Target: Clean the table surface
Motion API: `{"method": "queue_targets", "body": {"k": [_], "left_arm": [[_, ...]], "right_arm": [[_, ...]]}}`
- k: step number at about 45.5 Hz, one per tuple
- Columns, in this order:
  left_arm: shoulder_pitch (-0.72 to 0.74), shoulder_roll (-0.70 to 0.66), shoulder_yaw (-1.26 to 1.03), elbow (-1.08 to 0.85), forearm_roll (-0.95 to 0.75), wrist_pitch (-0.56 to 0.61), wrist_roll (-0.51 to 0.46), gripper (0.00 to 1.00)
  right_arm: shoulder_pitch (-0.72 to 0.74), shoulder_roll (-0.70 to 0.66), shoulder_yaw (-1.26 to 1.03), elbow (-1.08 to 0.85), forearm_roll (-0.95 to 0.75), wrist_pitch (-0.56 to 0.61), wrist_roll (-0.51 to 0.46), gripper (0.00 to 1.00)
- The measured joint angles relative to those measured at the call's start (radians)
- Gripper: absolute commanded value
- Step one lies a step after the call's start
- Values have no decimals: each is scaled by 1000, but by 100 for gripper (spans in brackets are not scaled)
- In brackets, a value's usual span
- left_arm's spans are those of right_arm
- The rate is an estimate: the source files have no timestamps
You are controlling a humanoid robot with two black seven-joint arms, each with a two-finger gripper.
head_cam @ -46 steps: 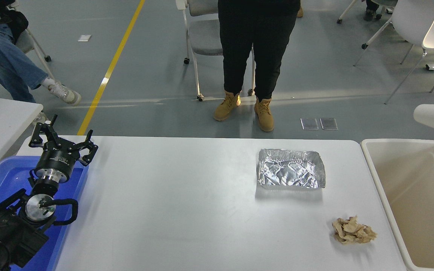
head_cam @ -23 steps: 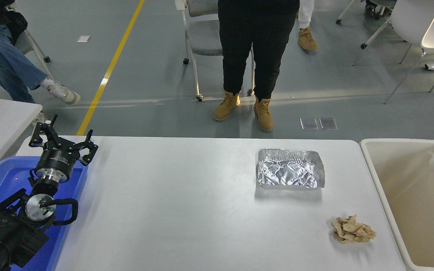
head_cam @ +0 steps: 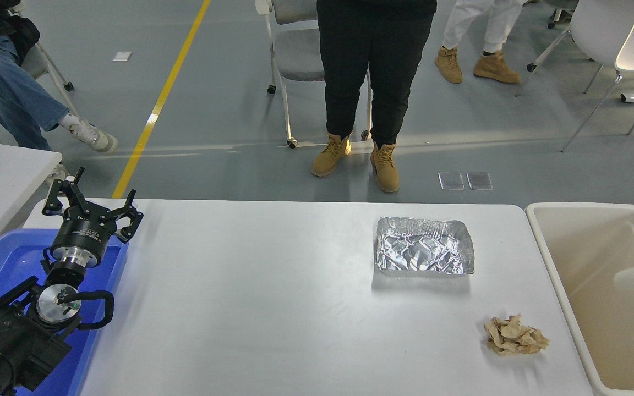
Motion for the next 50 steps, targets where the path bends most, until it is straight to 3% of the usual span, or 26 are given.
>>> {"method": "queue_targets", "body": {"k": [13,16,19,22,30,39,45,50], "left_arm": [[0,0,0,0,0,0,0,100],[0,0,0,0,0,0,0,100],[0,0,0,0,0,0,0,100],[0,0,0,0,0,0,0,100],[0,0,0,0,0,0,0,100],[0,0,0,0,0,0,0,100],[0,0,0,0,0,0,0,100],[0,0,0,0,0,0,0,100]], "right_arm": [[-18,25,-17,-1,-5,-7,-1,0],[-20,27,-18,-1,-5,-14,-1,14],[-21,29,-16,-1,-4,-23,-1,21],[-23,31,-14,-1,-2,-34,-1,36],[-29,39,-9,-1,4,-75,-1,58],[-35,45,-6,-1,9,-138,0,77],[-36,52,-4,0,12,-185,0,81],[-38,65,-3,0,13,-235,0,93]]}}
